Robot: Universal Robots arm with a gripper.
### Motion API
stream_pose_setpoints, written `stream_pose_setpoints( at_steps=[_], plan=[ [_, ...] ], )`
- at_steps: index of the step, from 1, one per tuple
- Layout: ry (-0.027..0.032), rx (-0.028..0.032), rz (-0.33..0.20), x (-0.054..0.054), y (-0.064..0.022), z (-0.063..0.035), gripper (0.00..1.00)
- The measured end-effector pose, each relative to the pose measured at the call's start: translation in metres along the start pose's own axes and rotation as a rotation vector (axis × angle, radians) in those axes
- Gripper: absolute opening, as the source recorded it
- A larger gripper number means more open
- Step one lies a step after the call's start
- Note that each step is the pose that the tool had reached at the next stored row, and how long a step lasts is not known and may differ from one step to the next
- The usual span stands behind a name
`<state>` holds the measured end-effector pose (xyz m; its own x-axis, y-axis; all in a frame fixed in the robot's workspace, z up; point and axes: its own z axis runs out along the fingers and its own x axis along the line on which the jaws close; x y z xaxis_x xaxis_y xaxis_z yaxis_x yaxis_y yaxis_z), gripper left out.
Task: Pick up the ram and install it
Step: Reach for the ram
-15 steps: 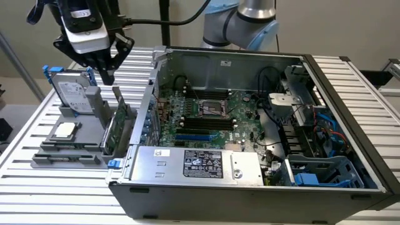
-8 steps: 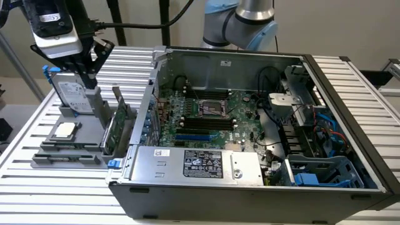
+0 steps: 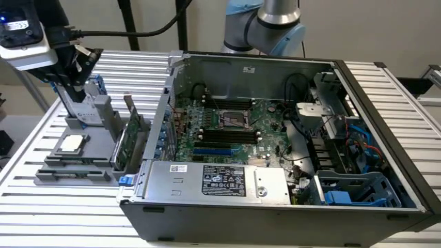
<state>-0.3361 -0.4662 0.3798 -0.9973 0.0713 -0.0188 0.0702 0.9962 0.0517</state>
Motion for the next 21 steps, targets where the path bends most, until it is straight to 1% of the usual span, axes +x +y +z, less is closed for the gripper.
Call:
stream_pose_setpoints(
  at_steps=[8,13,18,21],
  plan=[
    [0.0011,0.0012,0.0,0.033,-0.0079,0.0074,0.0],
    [0.0029,0.0018,0.0,0.051,-0.0123,0.0123,0.0],
    [0.0054,0.0021,0.0,0.064,-0.0159,0.0177,0.0],
    [0.0054,0.0021,0.0,0.066,-0.0161,0.0191,0.0]
  ],
)
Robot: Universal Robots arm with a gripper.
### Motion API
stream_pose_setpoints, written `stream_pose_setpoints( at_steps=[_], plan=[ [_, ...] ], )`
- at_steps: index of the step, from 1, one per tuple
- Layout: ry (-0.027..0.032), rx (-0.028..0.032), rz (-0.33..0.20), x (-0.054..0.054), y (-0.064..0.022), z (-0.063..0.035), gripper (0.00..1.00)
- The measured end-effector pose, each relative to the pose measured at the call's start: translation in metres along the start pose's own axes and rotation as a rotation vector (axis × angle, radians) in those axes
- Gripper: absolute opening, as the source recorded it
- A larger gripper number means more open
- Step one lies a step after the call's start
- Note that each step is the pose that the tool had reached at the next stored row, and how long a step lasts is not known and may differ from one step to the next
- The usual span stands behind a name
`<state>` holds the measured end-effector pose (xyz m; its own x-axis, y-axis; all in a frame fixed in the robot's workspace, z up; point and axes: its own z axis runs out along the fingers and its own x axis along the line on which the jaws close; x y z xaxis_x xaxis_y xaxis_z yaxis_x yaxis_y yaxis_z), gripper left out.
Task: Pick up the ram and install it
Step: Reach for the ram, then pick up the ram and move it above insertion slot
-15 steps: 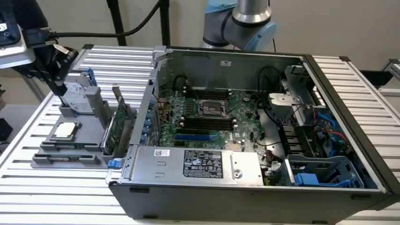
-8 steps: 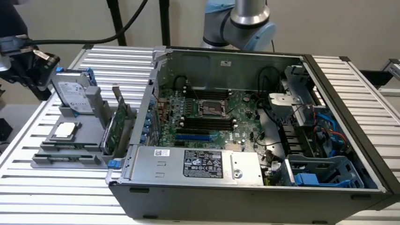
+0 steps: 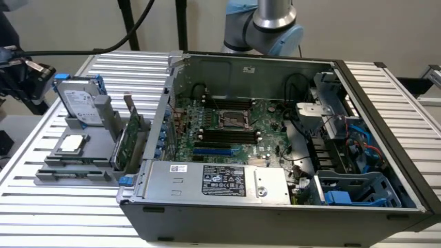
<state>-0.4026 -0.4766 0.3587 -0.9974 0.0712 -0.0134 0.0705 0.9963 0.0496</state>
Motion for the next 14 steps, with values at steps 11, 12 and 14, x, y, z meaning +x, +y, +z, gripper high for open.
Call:
stream_pose_setpoints(
  at_steps=[11,12,14],
  plan=[
    [0.0001,0.0001,0.0,0.0,0.0,0.0,0.0],
    [0.0001,0.0001,0.0,0.0,0.0,0.0,0.0],
    [0.0001,0.0001,0.0,0.0,0.0,0.0,0.0]
  ],
)
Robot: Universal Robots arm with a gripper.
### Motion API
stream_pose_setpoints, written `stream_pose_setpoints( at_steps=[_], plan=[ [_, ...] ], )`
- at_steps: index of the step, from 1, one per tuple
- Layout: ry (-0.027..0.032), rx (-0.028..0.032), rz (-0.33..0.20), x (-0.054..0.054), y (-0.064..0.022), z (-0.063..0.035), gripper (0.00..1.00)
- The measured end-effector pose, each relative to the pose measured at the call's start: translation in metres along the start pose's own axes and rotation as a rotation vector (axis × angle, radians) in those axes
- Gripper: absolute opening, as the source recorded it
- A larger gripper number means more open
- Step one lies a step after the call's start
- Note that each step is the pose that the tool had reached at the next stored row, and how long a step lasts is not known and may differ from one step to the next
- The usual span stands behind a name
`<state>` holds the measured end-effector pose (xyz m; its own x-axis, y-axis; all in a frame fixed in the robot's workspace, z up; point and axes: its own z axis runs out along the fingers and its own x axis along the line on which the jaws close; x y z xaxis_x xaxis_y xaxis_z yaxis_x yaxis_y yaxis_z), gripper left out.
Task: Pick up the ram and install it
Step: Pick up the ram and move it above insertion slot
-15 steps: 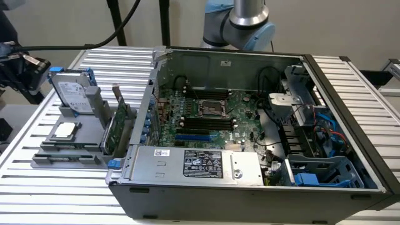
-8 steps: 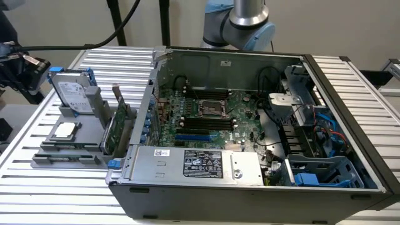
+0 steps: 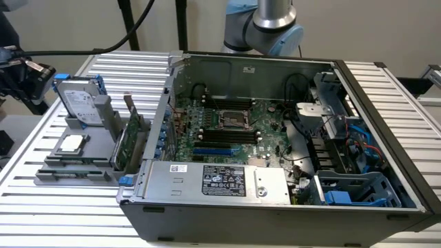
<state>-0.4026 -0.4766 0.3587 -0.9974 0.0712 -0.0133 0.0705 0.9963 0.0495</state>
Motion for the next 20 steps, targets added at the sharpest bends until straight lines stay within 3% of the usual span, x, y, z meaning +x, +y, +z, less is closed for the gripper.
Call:
stream_pose_setpoints(
  at_steps=[7,20],
  plan=[
    [0.0008,0.0004,-0.007,0.0,0.0,0.0009,0.0],
    [0.0195,-0.0024,-0.241,0.0001,-0.0004,0.0079,0.0]
  ],
)
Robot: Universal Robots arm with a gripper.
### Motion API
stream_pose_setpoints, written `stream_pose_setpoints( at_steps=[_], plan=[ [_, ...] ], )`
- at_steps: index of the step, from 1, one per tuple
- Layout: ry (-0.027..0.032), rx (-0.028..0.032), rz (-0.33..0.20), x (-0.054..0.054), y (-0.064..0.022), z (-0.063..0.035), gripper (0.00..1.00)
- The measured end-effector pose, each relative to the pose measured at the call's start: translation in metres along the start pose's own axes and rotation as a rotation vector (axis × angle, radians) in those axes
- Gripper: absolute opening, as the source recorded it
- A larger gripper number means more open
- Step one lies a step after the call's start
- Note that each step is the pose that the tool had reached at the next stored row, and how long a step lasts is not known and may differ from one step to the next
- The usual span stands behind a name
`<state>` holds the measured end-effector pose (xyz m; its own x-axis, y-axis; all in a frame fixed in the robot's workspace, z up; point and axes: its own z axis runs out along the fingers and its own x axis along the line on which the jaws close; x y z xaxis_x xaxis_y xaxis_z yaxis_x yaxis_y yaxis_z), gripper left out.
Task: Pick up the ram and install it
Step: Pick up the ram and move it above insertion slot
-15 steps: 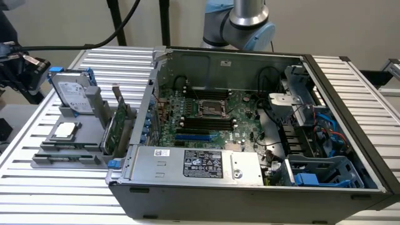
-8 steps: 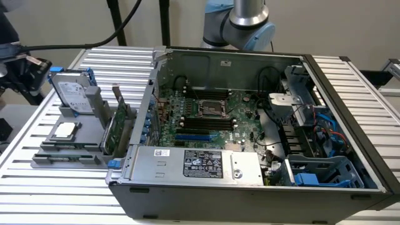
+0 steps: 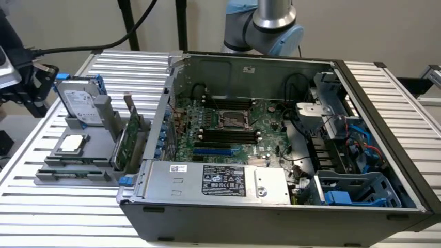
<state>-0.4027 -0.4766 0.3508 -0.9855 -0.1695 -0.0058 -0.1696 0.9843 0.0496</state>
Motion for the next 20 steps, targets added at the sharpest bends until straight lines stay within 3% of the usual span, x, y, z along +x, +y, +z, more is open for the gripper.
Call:
stream_pose_setpoints(
  at_steps=[20],
  plan=[
    [0.0319,-0.0041,-0.363,0.0,-0.0007,0.0141,0.0]
  ],
)
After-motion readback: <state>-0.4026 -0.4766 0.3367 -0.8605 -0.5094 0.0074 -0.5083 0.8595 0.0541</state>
